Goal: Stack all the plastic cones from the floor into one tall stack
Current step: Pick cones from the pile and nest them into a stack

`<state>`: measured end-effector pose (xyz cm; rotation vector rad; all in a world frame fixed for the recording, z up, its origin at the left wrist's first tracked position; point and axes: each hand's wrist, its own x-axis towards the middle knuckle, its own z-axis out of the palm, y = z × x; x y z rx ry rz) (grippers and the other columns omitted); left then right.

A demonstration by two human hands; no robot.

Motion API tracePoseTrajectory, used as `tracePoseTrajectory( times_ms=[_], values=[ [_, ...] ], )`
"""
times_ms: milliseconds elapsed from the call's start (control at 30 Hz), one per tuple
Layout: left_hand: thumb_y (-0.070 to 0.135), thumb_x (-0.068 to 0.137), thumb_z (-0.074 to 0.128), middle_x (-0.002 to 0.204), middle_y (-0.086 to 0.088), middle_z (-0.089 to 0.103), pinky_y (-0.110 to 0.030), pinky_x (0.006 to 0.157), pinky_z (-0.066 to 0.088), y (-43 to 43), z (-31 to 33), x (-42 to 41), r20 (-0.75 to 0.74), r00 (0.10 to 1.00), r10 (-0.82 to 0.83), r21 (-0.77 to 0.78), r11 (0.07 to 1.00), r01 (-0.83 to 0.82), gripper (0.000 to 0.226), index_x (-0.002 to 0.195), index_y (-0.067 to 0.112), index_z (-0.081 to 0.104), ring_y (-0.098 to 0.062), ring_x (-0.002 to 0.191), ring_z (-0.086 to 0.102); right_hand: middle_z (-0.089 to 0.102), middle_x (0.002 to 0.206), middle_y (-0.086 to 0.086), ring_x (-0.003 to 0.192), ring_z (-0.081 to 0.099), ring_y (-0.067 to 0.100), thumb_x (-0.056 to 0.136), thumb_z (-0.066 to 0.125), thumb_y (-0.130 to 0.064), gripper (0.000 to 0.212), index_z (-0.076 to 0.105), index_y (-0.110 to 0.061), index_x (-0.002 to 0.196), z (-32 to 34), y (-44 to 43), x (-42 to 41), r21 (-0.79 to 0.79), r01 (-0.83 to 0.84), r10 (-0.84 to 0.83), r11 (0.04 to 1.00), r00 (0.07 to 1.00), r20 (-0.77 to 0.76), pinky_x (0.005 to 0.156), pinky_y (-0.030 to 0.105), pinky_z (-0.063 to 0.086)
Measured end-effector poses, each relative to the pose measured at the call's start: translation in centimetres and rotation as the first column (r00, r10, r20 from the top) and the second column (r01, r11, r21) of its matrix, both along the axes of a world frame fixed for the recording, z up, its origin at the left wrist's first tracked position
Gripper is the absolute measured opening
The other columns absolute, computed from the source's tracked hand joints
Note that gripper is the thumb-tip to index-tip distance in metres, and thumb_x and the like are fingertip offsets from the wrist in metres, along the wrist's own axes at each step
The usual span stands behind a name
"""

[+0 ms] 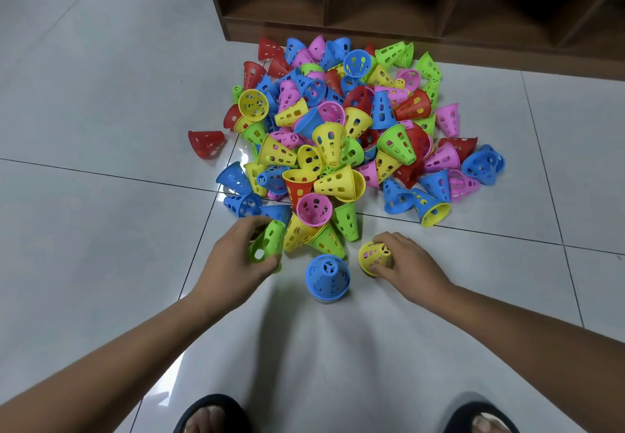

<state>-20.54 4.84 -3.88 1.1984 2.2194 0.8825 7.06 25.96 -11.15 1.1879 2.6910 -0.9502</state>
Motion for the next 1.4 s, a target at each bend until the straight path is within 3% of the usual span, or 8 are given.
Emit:
tracePoseTrajectory(
  times_ms=[333, 400, 533, 800, 933, 1000, 1167, 1400],
  values=[
    [0.016, 0.092, 0.083, 0.131, 0.011, 0.067, -0.039, 0.106, 0.056, 1.4, 6.7, 4.6, 0.227, 0.961, -0.159, 0.302, 0.949, 0.086, 0.052, 0.137, 0.028, 0.059, -0.022, 0.128, 0.064, 0.055, 0.076, -0.014, 0.065, 0.054, 0.007, 0.089, 0.081, -0.04, 0.035, 0.06, -0.033, 0.117, 5.9, -1.0, 0.2, -0.101, 0.236, -0.254, 0.966, 0.934, -0.251, 0.061, 0.025, 0.04],
    [0.016, 0.092, 0.083, 0.132, 0.01, 0.066, -0.041, 0.106, 0.056, 1.5, 6.6, 5.5, 0.22, 0.955, -0.198, 0.312, 0.942, 0.124, 0.053, 0.138, 0.026, 0.058, -0.024, 0.128, 0.064, 0.062, 0.079, -0.01, 0.066, 0.059, 0.016, 0.09, 0.08, -0.04, 0.035, 0.058, -0.037, 0.116, 7.7, -1.7, 0.1, -0.139, 0.275, -0.305, 0.951, 0.906, -0.294, 0.062, 0.03, 0.048],
    [0.023, 0.092, 0.085, 0.132, 0.011, 0.064, -0.042, 0.103, 0.057, 1.3, 5.0, 6.6, 0.195, 0.952, -0.235, 0.274, 0.945, 0.177, 0.054, 0.139, 0.028, 0.057, -0.022, 0.126, 0.064, 0.069, 0.096, -0.012, 0.085, 0.064, 0.008, 0.092, 0.078, -0.035, 0.035, 0.056, -0.034, 0.119, 11.4, -3.3, -0.3, -0.212, 0.328, -0.39, 0.921, 0.794, -0.466, 0.067, 0.015, 0.047],
    [0.039, 0.088, 0.087, 0.129, 0.024, 0.061, -0.034, 0.1, 0.055, 0.8, 0.9, 7.0, 0.116, 0.955, -0.274, 0.14, 0.956, 0.257, 0.057, 0.135, 0.036, 0.055, -0.005, 0.12, 0.062, 0.059, 0.121, -0.021, 0.11, 0.06, -0.002, 0.089, 0.077, -0.046, 0.053, 0.048, -0.04, 0.134, 13.1, -6.8, -1.7, -0.125, 0.057, -0.107, 0.99, 0.893, -0.437, 0.083, 0.006, 0.044],
    [0.044, 0.085, 0.087, 0.141, 0.026, 0.055, -0.029, 0.106, 0.051, 0.0, -0.3, 5.2, 0.082, 0.944, -0.32, 0.076, 0.946, 0.314, 0.071, 0.145, 0.041, 0.049, -0.002, 0.129, 0.057, 0.051, 0.13, -0.022, 0.116, 0.057, 0.006, 0.09, 0.073, -0.059, 0.062, 0.043, -0.047, 0.142, 11.7, -6.6, -1.9, -0.083, -0.089, 0.055, 0.993, 0.938, -0.343, 0.093, 0.026, 0.054],
    [0.041, 0.083, 0.085, 0.146, 0.025, 0.051, -0.028, 0.109, 0.049, -0.5, -1.0, 3.6, 0.076, 0.933, -0.351, 0.019, 0.936, 0.351, 0.076, 0.149, 0.042, 0.046, -0.002, 0.134, 0.053, 0.051, 0.131, -0.023, 0.117, 0.058, 0.005, 0.089, 0.074, -0.06, 0.062, 0.044, -0.047, 0.142, 11.3, -6.3, -1.7, -0.096, -0.105, 0.067, 0.99, 0.939, -0.337, 0.093, 0.025, 0.054],
    [0.024, 0.085, 0.08, 0.137, 0.017, 0.055, -0.035, 0.102, 0.054, 0.0, -2.7, -0.3, -0.041, 0.959, -0.282, -0.027, 0.959, 0.281, 0.064, 0.142, 0.035, 0.054, -0.002, 0.124, 0.054, 0.056, 0.119, -0.017, 0.106, 0.061, 0.009, 0.091, 0.071, -0.06, 0.049, 0.055, -0.042, 0.134, 11.0, -5.6, -1.4, -0.125, -0.092, 0.044, 0.988, 0.937, -0.347, 0.083, 0.01, 0.046],
    [0.026, 0.09, 0.078, 0.155, 0.003, 0.049, -0.036, 0.112, 0.045, 3.1, -4.0, -3.9, -0.2, 0.954, -0.224, -0.089, 0.974, 0.21, 0.064, 0.148, 0.027, 0.051, -0.02, 0.141, 0.046, 0.051, 0.123, -0.026, 0.119, 0.057, 0.008, 0.093, 0.071, -0.06, 0.054, 0.053, -0.039, 0.14, 10.6, -5.9, -1.6, -0.061, -0.232, 0.2, 0.971, 0.922, -0.333, 0.095, 0.027, 0.052]
  ],
)
